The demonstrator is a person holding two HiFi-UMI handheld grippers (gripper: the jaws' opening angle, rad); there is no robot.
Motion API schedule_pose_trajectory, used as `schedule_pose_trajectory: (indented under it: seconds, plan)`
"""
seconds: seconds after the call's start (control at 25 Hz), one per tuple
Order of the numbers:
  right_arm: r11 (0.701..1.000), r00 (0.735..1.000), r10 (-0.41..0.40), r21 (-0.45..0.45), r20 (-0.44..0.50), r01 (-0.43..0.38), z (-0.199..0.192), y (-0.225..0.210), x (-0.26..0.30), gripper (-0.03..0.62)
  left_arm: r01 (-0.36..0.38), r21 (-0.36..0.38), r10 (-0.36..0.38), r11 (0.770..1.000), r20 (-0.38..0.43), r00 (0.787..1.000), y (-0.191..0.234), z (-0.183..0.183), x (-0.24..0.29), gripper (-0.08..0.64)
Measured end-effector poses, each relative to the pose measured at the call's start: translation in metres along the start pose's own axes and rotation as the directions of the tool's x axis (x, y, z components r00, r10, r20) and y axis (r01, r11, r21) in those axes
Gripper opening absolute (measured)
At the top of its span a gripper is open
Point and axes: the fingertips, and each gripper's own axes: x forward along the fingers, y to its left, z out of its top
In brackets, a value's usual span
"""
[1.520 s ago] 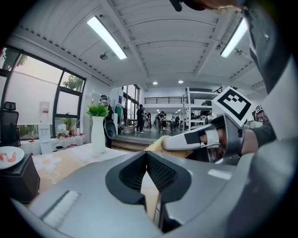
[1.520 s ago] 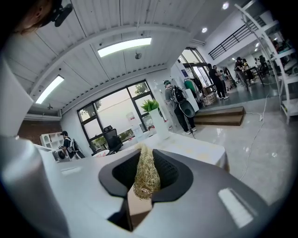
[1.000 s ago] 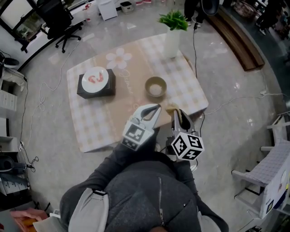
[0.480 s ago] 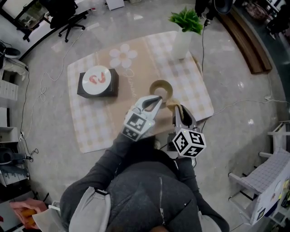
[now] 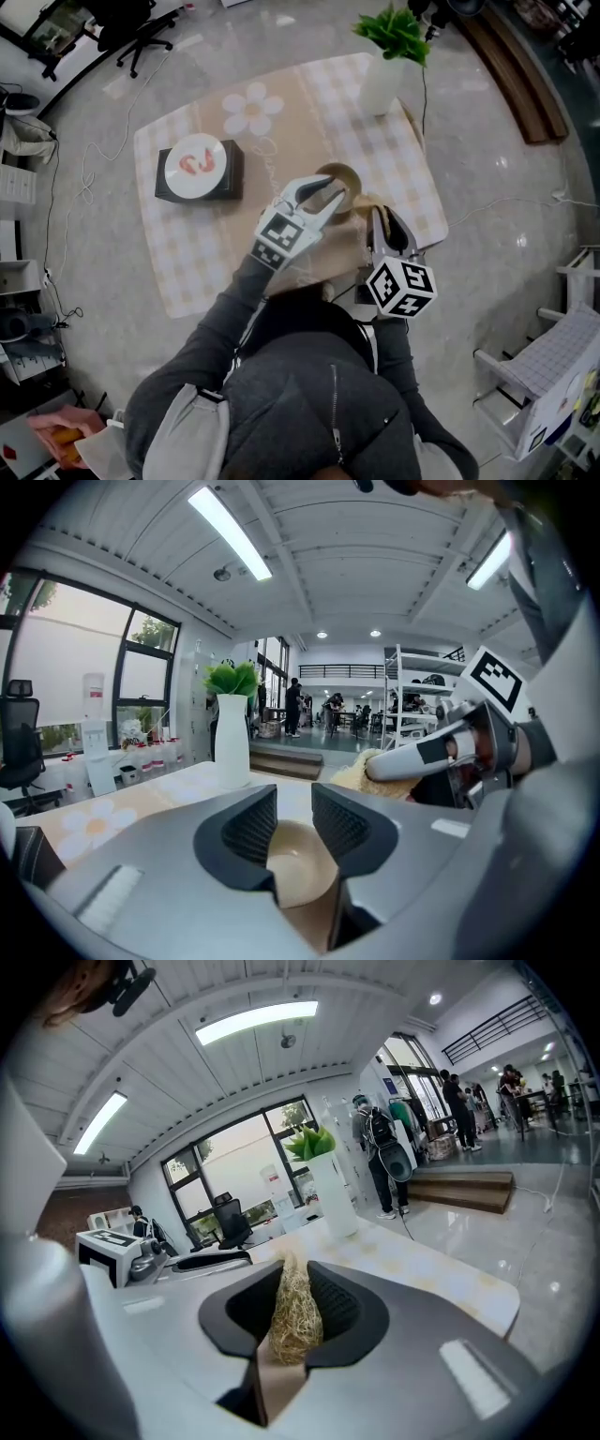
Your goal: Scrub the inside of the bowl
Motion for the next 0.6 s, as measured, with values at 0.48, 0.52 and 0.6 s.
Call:
schedule_pose_trajectory:
  seconds: [0.48,0.52,0.6]
  plan:
    - [1.0,0.999,-0.026,-0.015,-0.031,0.026,-0.002,-0.013,0.016,0.072,0.095,-0.016,-0.096,0.995,-0.059,0.994,0.005,-0.021,0.015,0.398]
    - [1.0,0.999,-0.028,-0.015,-0.036,0.027,-0.003,-0.013,0.017,0.072,0.093,-0.017,-0.094,0.995,-0.061,0.994,0.006,-0.023,0.016,0.422]
    - [1.0,0.999,-0.029,-0.013,-0.044,0.029,-0.004,-0.014,0.018,0.072,0.093,-0.019,-0.094,0.996,-0.067,0.993,0.008,-0.025,0.017,0.462]
